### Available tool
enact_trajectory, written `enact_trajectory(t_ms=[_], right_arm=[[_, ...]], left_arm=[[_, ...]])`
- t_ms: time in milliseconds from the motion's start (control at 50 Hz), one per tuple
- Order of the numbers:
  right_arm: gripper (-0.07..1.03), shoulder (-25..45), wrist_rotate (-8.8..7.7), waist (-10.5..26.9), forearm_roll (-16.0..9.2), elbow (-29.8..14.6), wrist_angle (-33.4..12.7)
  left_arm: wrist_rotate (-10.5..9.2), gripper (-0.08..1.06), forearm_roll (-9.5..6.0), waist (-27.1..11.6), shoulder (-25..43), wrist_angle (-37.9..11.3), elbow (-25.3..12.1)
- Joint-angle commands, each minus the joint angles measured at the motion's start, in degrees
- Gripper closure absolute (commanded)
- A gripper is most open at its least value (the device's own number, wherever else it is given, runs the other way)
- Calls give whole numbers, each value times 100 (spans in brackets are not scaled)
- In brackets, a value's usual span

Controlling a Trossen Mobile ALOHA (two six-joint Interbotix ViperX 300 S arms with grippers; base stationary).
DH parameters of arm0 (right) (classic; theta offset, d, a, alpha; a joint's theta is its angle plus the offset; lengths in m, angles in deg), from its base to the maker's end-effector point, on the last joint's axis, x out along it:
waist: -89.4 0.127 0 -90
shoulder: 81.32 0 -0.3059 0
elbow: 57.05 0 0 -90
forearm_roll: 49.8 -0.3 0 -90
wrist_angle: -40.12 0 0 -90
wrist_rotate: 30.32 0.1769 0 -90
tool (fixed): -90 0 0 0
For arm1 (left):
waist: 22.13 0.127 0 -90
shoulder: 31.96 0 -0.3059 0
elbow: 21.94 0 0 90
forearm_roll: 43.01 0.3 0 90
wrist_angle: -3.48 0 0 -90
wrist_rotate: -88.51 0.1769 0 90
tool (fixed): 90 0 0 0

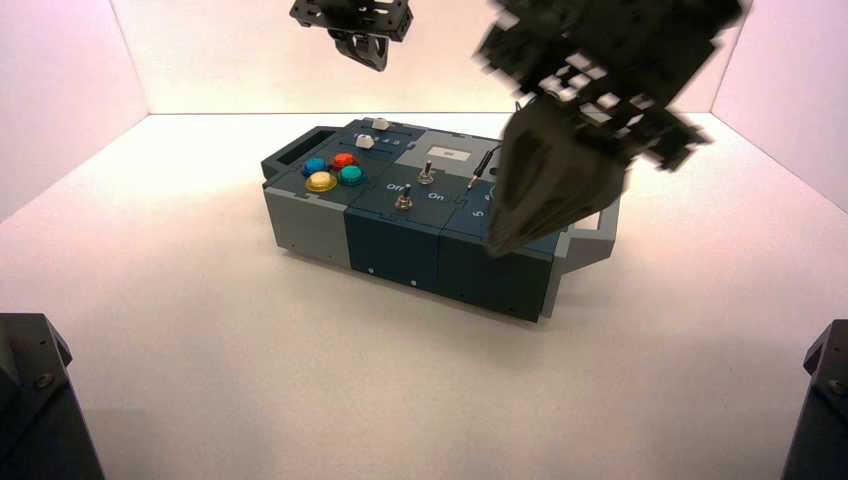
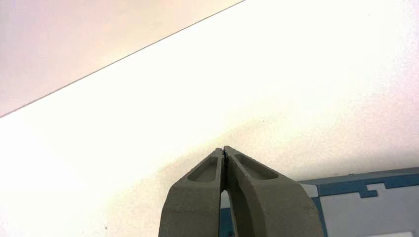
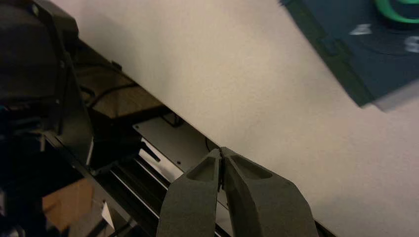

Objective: Rotate the box counterclockwise.

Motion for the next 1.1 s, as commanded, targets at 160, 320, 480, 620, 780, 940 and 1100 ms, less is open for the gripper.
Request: enact_trajectory(t_ms=[160, 320, 480, 620, 780, 940, 1100], right_arm=[[98, 202, -9, 88, -26, -237, 237], [98, 220, 18, 79, -18, -158, 352], [98, 316, 62, 62, -26, -105, 352], [98, 492, 97, 62, -26, -70, 352], [98, 765, 97, 44, -26, -70, 378], [98, 949, 97, 18, -26, -114, 448], [98, 1020, 114, -105, -26, -105, 475]], left_arm=[[281, 101, 9, -26, 316, -62, -334], [352, 101, 0, -44, 615, -158, -492], [369, 101, 9, -53, 782, -281, -712], [396, 101, 9, -53, 879, -369, -940], [404, 101, 9, -88, 967, -483, -1169], [457, 101, 9, -185, 1107, -562, -1345], [519, 101, 0, -246, 1283, -677, -1468]])
